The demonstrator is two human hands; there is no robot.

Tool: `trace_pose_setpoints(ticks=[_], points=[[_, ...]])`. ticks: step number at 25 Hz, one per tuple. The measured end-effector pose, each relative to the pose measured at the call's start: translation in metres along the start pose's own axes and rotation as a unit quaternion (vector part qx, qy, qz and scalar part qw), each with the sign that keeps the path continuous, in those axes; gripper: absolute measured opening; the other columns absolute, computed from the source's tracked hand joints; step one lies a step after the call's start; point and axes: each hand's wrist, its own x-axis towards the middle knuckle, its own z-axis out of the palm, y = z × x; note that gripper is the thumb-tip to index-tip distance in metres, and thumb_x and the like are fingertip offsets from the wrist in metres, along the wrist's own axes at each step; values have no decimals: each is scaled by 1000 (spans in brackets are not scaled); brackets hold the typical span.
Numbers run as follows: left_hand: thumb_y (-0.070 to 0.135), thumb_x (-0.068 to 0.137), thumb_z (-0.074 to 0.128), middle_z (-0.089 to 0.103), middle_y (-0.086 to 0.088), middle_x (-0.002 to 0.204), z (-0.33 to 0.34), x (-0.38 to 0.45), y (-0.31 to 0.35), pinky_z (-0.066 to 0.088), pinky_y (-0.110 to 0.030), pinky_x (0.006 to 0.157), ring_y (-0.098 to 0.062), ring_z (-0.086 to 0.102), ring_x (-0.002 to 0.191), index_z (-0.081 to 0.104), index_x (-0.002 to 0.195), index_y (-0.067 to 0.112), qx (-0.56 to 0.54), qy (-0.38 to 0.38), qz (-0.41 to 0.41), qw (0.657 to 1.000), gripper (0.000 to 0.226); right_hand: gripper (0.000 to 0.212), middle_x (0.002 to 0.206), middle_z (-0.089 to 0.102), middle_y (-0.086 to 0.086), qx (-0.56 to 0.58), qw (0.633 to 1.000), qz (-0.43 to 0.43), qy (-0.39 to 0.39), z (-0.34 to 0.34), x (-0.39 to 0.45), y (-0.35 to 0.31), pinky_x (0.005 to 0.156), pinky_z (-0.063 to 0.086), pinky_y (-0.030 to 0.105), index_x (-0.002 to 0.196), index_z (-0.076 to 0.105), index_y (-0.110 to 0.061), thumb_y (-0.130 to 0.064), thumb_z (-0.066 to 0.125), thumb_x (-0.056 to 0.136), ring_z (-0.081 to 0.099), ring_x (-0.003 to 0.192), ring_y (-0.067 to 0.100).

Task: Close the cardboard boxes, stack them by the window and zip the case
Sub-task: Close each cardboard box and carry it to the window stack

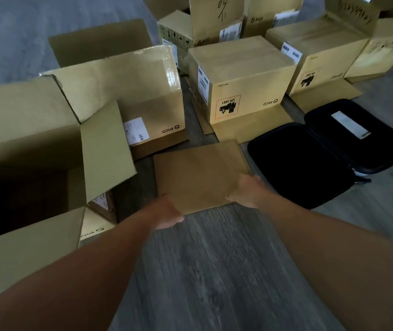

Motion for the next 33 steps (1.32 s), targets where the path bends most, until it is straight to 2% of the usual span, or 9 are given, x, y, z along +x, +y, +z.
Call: trace_pose_setpoints(ticks=[3,6,9,11,14,16,19,22,33], points=[[23,87,71,54,0,90,6,3,6,40,-26,63,-13,51,78,52,91,14,-139,19,-29,990,21,64,137,47,15,5,1000,17,15,8,2,7,106,41,43,134,47,-22,-46,71,79,38,134,37],[25,84,77,50,1,106,5,5,8,39,-31,79,-15,47,92,48,123,17,-207,44,-56,976,49,41,113,57,7,4,999,19,49,9,-3,13,95,46,40,110,54,-22,-39,61,74,49,120,35],[20,81,80,48,-7,124,8,3,4,40,-33,84,-20,46,104,41,139,9,-246,59,-77,964,71,54,125,52,15,-3,997,44,57,11,-14,20,98,48,49,120,54,-18,-37,59,69,45,125,38],[15,79,81,49,-4,115,14,0,-1,42,-32,80,-19,48,102,41,138,9,-264,60,-89,958,72,46,121,54,14,22,996,49,70,11,-20,24,96,51,44,116,54,-21,-33,61,71,50,120,35],[2,77,75,45,8,90,18,-2,-7,41,-23,65,-6,47,80,46,132,12,-219,92,-60,970,63,55,117,54,13,41,995,40,84,6,-27,32,90,53,37,125,54,-22,-33,70,74,53,111,30],[0,77,69,46,9,88,13,-2,-5,44,-23,69,-6,48,79,51,125,13,-142,108,-26,984,52,64,115,59,8,44,996,21,71,3,-28,35,91,54,37,131,56,-19,-36,77,74,57,108,26],[12,71,78,55,-3,102,5,-4,3,51,-30,75,-16,56,88,55,99,15,-41,97,5,994,36,83,132,59,6,38,997,-23,62,0,-32,31,99,50,37,143,52,-19,-49,83,72,56,119,25],[21,74,79,46,-11,118,-2,-4,10,46,-35,87,-29,49,109,50,98,17,20,136,19,990,37,104,145,50,9,32,995,-47,80,-8,-38,29,105,45,38,150,44,-16,-58,86,65,49,131,27],[15,76,75,51,-12,115,-53,-11,41,31,-35,92,-33,42,114,54,110,9,17,282,108,953,40,99,147,50,7,68,968,-116,214,-58,-60,29,107,41,33,147,51,-13,-53,89,65,48,132,25]])
